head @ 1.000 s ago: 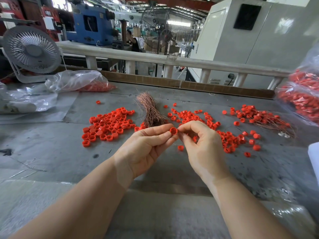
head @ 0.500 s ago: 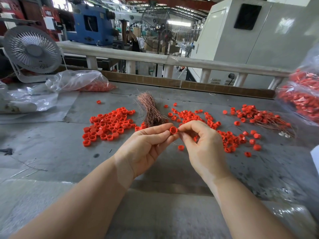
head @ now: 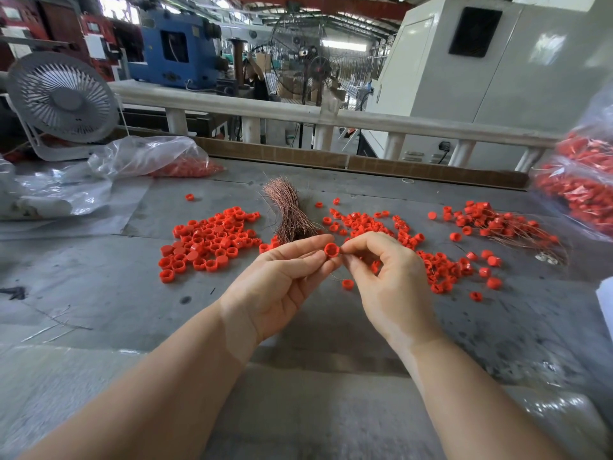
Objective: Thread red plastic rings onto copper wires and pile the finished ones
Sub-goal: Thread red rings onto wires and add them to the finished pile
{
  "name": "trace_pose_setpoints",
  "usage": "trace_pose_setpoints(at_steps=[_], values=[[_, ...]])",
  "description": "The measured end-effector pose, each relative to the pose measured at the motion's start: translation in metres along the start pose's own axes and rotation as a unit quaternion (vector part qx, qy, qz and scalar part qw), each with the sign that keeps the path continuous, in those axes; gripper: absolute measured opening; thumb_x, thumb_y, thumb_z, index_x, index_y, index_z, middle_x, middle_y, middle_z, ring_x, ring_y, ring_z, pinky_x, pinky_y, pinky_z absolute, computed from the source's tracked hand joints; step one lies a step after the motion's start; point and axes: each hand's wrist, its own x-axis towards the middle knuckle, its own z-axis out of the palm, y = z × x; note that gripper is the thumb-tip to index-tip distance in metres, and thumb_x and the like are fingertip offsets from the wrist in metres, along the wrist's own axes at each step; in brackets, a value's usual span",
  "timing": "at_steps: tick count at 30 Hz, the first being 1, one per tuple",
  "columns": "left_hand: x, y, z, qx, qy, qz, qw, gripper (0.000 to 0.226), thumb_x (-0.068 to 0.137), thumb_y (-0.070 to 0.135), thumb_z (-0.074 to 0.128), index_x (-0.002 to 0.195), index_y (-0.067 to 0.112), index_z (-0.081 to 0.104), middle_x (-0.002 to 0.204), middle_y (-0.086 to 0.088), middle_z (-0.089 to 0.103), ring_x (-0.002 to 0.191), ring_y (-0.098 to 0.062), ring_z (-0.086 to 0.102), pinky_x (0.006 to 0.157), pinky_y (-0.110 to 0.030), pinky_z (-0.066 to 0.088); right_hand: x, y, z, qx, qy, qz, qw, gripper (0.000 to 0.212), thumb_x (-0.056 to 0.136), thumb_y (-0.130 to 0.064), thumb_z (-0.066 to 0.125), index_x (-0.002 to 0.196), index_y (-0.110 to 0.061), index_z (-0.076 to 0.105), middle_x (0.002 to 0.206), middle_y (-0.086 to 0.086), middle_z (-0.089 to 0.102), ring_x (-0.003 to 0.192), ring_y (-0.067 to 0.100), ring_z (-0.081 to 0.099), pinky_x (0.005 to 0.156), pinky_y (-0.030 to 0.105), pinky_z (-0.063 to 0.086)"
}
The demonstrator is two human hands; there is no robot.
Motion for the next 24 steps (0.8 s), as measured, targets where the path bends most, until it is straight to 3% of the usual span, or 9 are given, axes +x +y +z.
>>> trace_pose_setpoints(at_steps=[7, 12, 24], values=[[0.0018, -0.0001, -0.0018, -0.008, -0.002, 0.003, 1.000, 0.021, 0.064, -0.004, 0.057, 0.077, -0.002, 0.074, 0.080, -0.015, 0.071, 0.070, -0.017, 0.071, 0.060, -0.018, 0.056, -0.0010, -0.0040, -0.0011, -0.016, 0.007, -0.023, 1.000, 0.014, 0.082, -0.006, 0.064, 0.076, -0.019, 0.066, 0.071, -0.008, 0.061, 0.063, 0.010, 0.055, 0.057, 0.036, 0.052], [0.0006, -0.0004, -0.0015, -0.003, -0.001, 0.002, 1.000, 0.022, 0.064, -0.004, 0.058, 0.081, -0.004, 0.072, 0.079, -0.016, 0.071, 0.068, -0.017, 0.071, 0.060, -0.018, 0.056, -0.0009, -0.0034, -0.0005, 0.002, -0.007, 0.000, 1.000, 0.011, 0.084, -0.004, 0.063, 0.079, -0.013, 0.067, 0.075, -0.005, 0.062, 0.068, 0.016, 0.058, 0.059, 0.044, 0.054], [-0.0006, -0.0011, -0.0007, 0.017, 0.011, 0.008, 1.000, 0.024, 0.062, -0.005, 0.059, 0.084, -0.003, 0.069, 0.076, -0.015, 0.071, 0.067, -0.016, 0.071, 0.058, -0.017, 0.056, -0.0014, -0.0050, -0.0019, -0.031, 0.006, -0.023, 0.999, 0.017, 0.083, 0.000, 0.063, 0.077, -0.014, 0.070, 0.074, -0.002, 0.058, 0.068, 0.017, 0.056, 0.063, 0.042, 0.048]])
